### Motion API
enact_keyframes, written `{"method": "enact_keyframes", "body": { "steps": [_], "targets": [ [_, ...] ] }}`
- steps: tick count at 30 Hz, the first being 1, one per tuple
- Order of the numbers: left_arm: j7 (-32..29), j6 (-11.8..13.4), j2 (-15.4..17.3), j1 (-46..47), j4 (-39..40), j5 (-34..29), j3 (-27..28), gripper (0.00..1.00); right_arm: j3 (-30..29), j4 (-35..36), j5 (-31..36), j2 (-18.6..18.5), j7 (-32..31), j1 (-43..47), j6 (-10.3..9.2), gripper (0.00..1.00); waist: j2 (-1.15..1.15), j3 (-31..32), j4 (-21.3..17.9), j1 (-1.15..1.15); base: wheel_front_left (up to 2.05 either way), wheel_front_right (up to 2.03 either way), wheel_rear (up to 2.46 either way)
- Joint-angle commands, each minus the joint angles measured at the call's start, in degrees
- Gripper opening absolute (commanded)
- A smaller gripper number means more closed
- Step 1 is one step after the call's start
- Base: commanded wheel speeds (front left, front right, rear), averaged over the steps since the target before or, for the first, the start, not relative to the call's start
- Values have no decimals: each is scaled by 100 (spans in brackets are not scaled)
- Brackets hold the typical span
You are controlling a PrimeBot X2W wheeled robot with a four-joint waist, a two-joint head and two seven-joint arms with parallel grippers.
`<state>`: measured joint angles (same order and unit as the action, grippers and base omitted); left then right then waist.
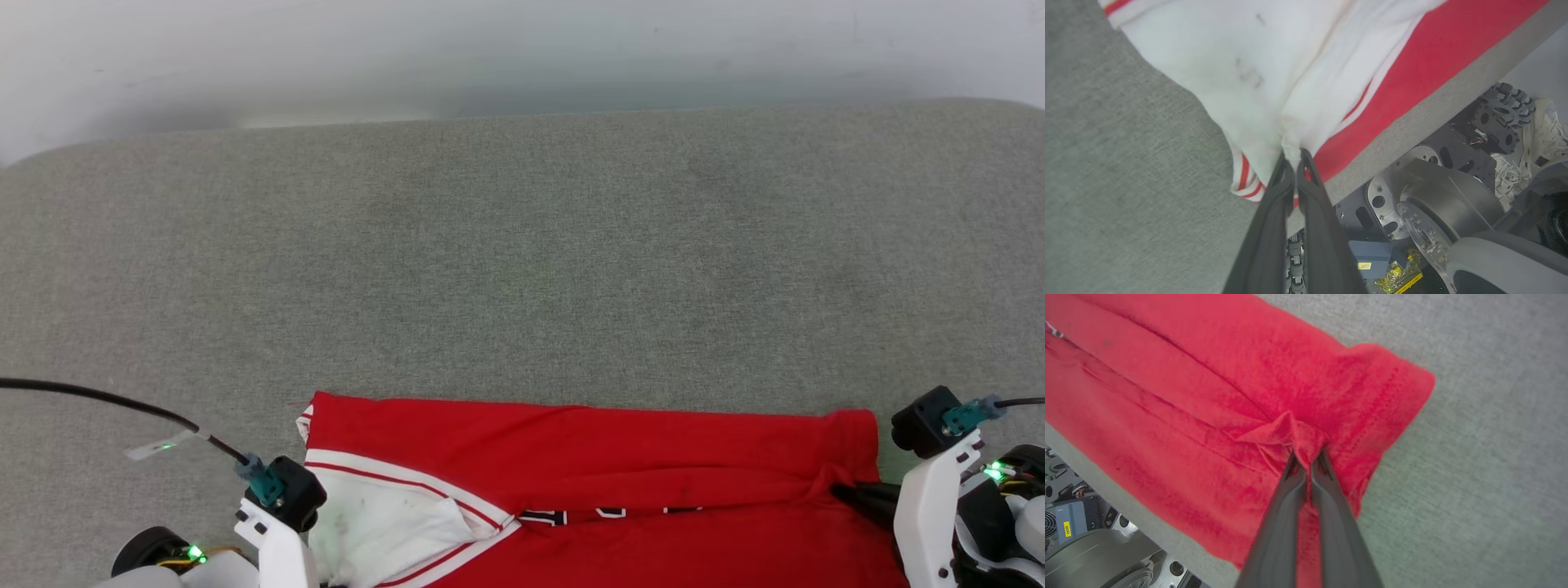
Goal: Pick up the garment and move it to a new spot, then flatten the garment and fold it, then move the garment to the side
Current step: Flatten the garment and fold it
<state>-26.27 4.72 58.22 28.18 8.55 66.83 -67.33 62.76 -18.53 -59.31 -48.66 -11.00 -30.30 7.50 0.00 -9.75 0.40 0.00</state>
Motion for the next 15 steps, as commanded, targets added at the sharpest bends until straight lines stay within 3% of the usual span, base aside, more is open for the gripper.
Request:
{"method": "enact_keyframes", "body": {
  "steps": [1,3,4,5,6,12,15],
  "targets": [
    [51,-29,-86,-87,-89,27,-16,0,11,-61,40,70,19,73,-2,0,0,-11,-6,0,0,0,0],
    [179,-42,-187,-80,-247,-18,9,0,-23,-154,69,167,56,93,-2,0,0,2,-12,0,0,0,0],
    [235,-45,-222,-83,-300,-39,20,69,-59,-189,96,183,85,78,-3,4,0,24,-17,0,0,0,0],
    [326,-51,-238,-54,-337,-105,43,100,-86,-186,154,170,119,53,-3,60,0,57,-15,0,0,0,0],
    [431,-23,-243,-30,-352,-146,81,100,-131,-168,196,151,167,30,-3,100,0,93,-13,0,0,0,0],
    [1287,329,-161,-114,-149,-430,391,100,-589,324,276,-142,463,135,-2,100,0,340,-6,0,0,0,0],
    [1963,720,-213,-232,-100,-607,629,100,-1031,580,254,-314,632,234,-3,100,0,400,-12,0,0,0,0]
  ]
}}
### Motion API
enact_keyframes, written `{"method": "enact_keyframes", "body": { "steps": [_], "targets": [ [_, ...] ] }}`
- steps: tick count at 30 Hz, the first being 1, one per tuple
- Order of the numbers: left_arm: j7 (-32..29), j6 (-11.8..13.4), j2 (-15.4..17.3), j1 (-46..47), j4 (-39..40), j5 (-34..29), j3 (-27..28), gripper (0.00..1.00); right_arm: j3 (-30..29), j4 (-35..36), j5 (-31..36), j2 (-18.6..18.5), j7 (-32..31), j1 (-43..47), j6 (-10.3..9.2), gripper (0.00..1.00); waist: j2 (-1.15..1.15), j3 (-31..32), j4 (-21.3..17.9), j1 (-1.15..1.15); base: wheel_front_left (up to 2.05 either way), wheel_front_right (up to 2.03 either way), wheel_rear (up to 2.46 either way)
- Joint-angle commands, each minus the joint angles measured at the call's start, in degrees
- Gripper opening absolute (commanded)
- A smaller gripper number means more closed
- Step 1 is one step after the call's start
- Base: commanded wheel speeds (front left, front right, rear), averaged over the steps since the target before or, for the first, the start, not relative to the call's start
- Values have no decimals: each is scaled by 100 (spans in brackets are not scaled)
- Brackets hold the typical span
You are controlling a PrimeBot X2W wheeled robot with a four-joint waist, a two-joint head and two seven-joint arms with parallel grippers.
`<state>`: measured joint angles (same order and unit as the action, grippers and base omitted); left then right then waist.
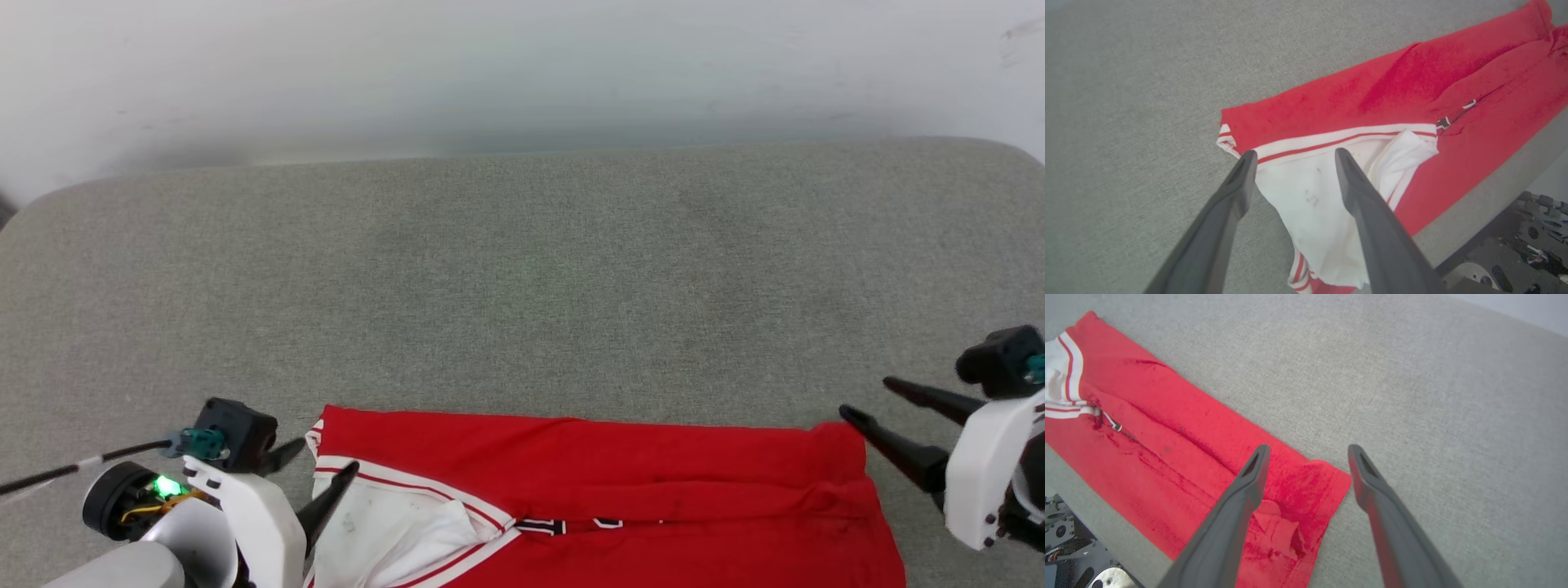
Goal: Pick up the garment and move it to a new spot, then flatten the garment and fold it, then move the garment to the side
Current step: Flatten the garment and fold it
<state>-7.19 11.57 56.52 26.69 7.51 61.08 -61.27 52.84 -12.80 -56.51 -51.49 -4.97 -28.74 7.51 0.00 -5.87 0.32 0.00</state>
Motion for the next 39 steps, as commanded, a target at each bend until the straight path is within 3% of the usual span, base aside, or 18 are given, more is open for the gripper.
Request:
{"method": "enact_keyframes", "body": {
  "steps": [1,8,13,17,23,30,39],
  "targets": [
    [324,165,-102,-109,7,-74,114,100,-207,61,-27,-50,90,130,-3,100,0,24,-3,0,0,0,0],
    [2030,1215,-482,-515,-220,-530,724,100,-1570,-342,-158,189,547,722,-3,100,0,-24,16,0,0,0,0],
    [2239,1895,-920,-901,-230,-970,1466,100,-2187,-692,-236,443,476,1187,-3,100,0,-116,65,0,0,0,0],
    [2247,2164,-1434,-1456,-83,-1696,2316,100,-2402,-737,-297,670,205,1554,-3,100,0,-187,102,0,0,0,0],
    [2248,2063,-2229,-2255,60,-2728,3418,100,-2594,-700,-483,1115,-265,2005,-3,100,0,-266,135,0,0,0,0],
    [2245,1598,-3233,-2867,129,-3770,4363,100,-2339,-715,-660,1550,-839,2342,-3,100,0,-330,202,0,0,0,0],
    [2245,1106,-4098,-3255,62,-4888,5019,100,-1864,-870,-585,2031,-1236,2391,5,100,0,-336,273,0,0,0,0]
  ]
}}
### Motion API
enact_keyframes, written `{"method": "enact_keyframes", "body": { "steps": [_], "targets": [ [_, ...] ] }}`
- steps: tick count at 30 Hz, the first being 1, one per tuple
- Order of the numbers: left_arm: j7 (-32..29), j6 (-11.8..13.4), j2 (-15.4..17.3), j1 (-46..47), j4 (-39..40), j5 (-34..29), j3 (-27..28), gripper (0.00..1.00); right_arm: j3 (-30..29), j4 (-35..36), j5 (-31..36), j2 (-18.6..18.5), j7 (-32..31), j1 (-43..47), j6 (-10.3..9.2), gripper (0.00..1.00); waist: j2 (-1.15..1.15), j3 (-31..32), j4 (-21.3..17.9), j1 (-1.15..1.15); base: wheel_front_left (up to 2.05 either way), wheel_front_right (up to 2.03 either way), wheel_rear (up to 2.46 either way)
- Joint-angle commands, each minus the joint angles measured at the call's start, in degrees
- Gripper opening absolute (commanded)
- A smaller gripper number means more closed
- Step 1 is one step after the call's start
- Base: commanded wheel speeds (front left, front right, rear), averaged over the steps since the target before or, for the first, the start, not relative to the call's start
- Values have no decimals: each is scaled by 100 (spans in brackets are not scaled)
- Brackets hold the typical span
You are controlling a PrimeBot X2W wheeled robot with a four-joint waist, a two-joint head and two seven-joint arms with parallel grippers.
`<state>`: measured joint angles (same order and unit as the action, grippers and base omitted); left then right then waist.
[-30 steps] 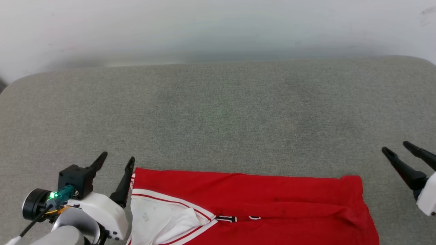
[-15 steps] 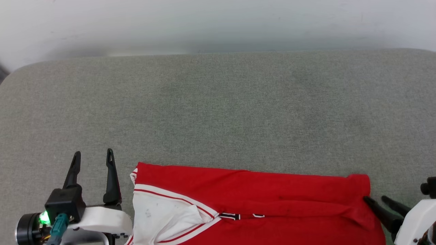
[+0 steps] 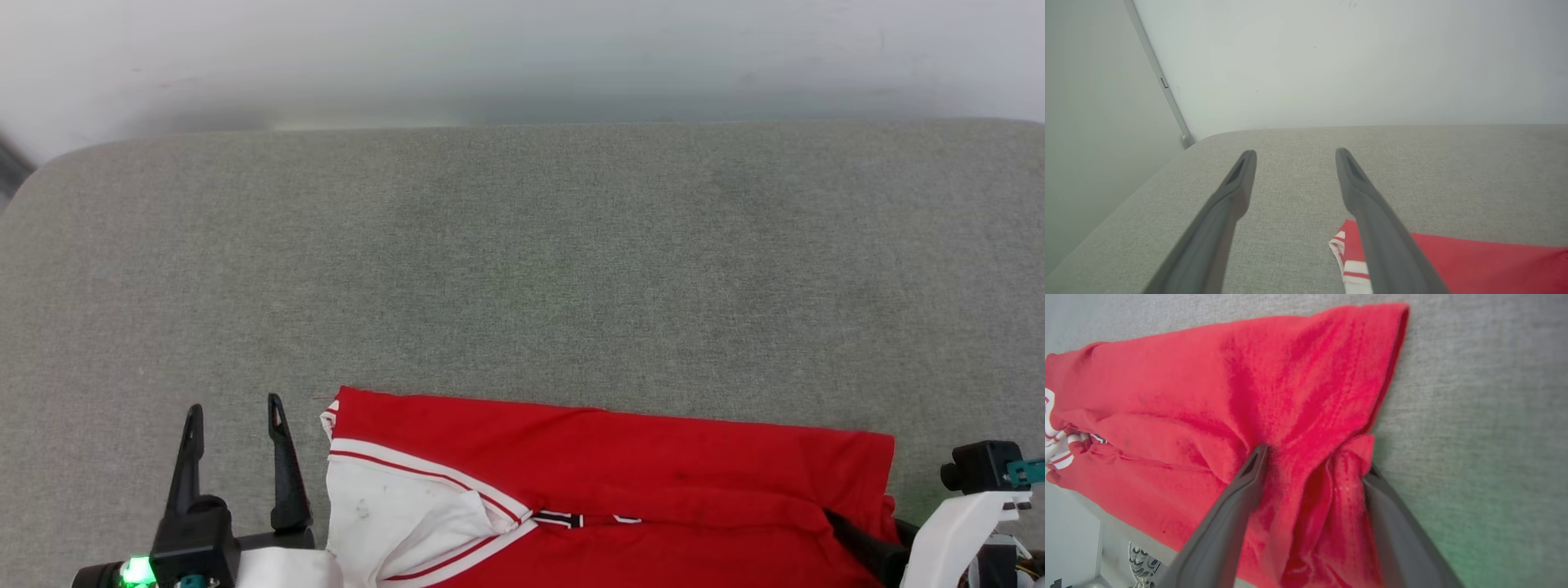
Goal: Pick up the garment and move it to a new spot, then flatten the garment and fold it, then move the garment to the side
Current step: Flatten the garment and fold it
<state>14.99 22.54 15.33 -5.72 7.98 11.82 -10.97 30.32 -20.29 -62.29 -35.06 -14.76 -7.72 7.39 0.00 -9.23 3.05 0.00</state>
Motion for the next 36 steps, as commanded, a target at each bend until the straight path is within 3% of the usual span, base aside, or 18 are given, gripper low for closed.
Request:
{"method": "enact_keyframes", "body": {
  "steps": [1,2,3,4,5,16,25,29,36],
  "targets": [
    [26,-42,-56,-61,-11,-75,19,100,438,-134,6,426,-302,273,18,100,0,7,4,0,0,0,0],
    [26,-82,-140,-106,-37,-161,62,100,471,-134,7,448,-315,254,20,100,0,15,7,0,0,0,0],
    [26,-117,-200,-125,-60,-251,114,100,462,-144,6,452,-308,215,22,33,0,24,8,0,0,0,0],
    [26,-142,-253,-144,-86,-342,161,100,450,-156,16,436,-306,169,22,5,0,37,5,0,0,0,0],
    [27,-167,-318,-171,-101,-412,197,100,439,-153,37,394,-305,129,23,0,0,52,4,0,0,0,0],
    [27,-475,-632,-445,-242,-919,374,100,-266,-125,-2,-381,-37,-195,5,0,0,335,-53,0,0,0,0],
    [27,-687,-697,-639,-315,-1012,481,100,-710,-312,74,-987,-483,5,7,0,0,576,-78,0,0,0,0],
    [27,-784,-716,-683,-365,-1018,496,100,-681,116,-52,-1008,-850,139,8,0,0,624,-75,0,0,0,0],
    [27,-907,-784,-635,-420,-1056,513,100,-491,1516,-111,-826,-1255,89,9,0,0,607,-53,0,0,0,0]
  ]
}}
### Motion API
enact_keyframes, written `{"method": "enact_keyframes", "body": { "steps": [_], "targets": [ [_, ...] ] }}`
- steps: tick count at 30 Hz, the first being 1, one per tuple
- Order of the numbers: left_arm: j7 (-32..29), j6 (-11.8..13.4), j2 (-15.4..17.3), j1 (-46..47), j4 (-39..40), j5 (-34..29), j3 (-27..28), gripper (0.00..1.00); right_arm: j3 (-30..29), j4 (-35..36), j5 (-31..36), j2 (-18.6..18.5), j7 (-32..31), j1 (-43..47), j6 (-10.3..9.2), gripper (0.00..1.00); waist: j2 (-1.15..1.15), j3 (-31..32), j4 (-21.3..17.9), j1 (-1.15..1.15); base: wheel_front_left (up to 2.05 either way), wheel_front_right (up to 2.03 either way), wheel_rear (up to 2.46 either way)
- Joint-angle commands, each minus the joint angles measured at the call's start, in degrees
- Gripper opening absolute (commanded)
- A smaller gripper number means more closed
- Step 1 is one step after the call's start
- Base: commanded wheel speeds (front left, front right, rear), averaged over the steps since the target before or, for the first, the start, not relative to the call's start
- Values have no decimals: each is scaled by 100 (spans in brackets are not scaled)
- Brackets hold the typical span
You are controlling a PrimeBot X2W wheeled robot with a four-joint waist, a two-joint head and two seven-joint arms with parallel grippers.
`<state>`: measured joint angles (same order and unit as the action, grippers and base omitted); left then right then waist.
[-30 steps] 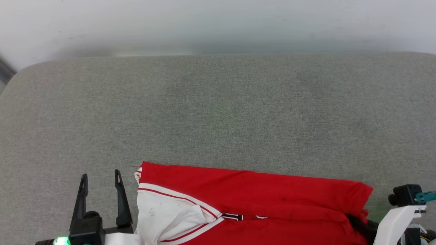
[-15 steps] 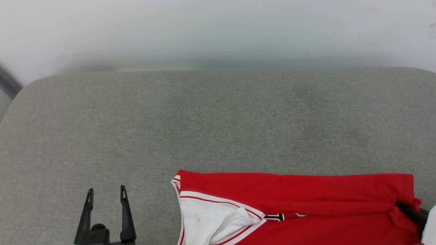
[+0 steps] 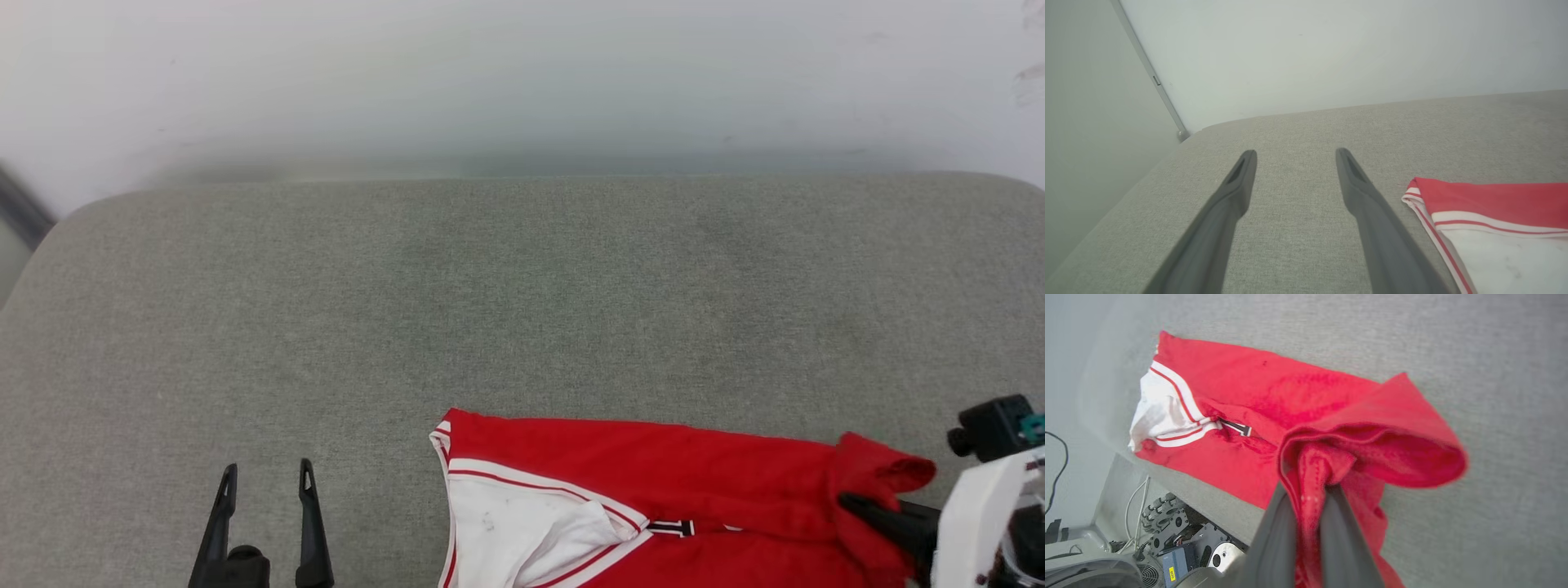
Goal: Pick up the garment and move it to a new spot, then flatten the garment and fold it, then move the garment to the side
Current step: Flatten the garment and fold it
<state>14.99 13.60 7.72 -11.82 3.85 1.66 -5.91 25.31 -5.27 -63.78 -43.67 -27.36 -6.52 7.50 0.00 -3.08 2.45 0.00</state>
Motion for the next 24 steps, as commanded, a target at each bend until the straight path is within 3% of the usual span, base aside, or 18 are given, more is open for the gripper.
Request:
{"method": "enact_keyframes", "body": {
  "steps": [1,6,13,18,24],
  "targets": [
    [27,-32,-32,3,-10,-48,9,100,51,187,98,69,-31,-113,-2,0,0,-23,17,0,0,0,0],
    [27,-56,-69,126,-31,-63,34,100,495,739,480,402,-353,-627,-2,0,0,-115,67,0,0,0,0],
    [27,-124,-124,278,-67,-97,36,100,1562,727,992,1118,-830,-1781,-2,0,0,-327,167,0,0,0,0],
    [27,-157,-176,444,-79,-103,15,100,2370,281,1248,1764,-843,-2602,-2,0,0,-563,275,0,0,0,0],
    [27,-189,-226,640,-104,-100,-30,100,3236,-744,1577,2331,-590,-3265,-2,0,0,-822,403,0,0,0,0]
  ]
}}
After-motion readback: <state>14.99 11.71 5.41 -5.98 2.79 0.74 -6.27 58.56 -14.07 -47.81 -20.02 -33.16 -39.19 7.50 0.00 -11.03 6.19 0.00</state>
